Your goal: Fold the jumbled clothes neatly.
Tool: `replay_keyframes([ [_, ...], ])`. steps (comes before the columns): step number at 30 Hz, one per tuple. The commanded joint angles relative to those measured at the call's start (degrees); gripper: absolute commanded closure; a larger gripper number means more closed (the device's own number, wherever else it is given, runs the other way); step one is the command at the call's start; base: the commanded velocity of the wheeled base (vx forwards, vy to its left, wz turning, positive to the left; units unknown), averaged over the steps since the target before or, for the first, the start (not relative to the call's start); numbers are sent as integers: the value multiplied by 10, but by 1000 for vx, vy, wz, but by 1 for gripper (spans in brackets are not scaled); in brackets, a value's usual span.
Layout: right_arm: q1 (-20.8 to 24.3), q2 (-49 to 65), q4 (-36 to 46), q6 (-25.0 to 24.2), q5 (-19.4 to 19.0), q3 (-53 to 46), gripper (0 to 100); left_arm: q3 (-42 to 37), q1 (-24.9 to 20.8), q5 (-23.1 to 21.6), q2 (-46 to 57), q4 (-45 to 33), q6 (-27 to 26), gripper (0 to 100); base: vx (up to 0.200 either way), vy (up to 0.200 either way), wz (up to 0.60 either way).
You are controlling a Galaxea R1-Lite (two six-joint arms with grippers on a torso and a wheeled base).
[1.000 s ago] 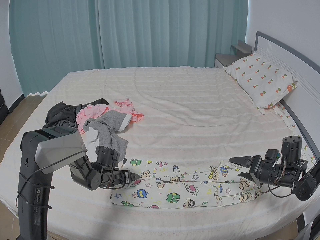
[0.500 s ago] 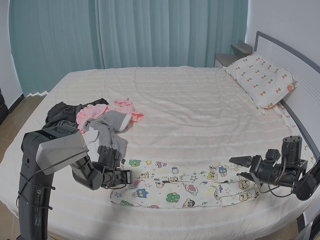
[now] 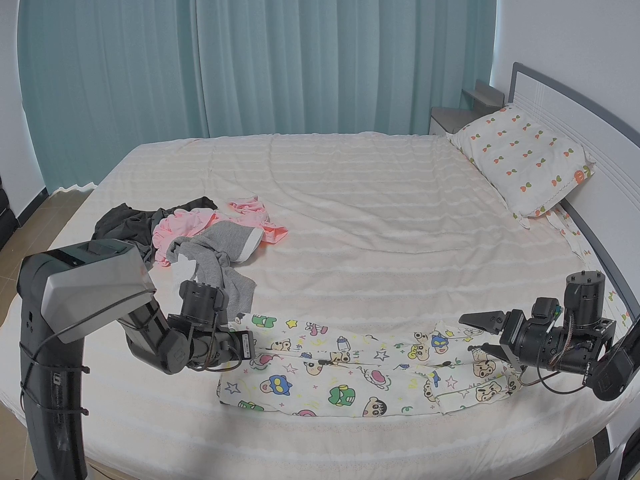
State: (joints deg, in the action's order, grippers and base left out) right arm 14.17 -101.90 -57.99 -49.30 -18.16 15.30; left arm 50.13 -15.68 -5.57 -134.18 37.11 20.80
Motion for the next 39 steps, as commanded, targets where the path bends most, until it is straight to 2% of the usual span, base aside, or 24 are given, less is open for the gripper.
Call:
replay_keyframes([
  [1,0,0,0,-1,0,0,0,-24,21,-1,36,2,1,100,0,0,0],
  [10,0,2,-1,-1,0,0,0,-57,75,-29,82,2,1,100,0,0,0],
  [22,-1,2,-1,-1,0,0,0,-97,184,-72,191,-17,2,100,0,0,0],
  [27,-1,2,-1,-1,0,0,0,-96,257,-110,252,-71,0,100,0,0,0],
  [33,-2,2,-1,-1,1,-1,0,-73,321,-111,302,-131,-14,100,0,0,0],
  [39,-2,4,-1,-1,1,-1,0,-43,333,-111,332,-185,-14,100,0,0,0],
])
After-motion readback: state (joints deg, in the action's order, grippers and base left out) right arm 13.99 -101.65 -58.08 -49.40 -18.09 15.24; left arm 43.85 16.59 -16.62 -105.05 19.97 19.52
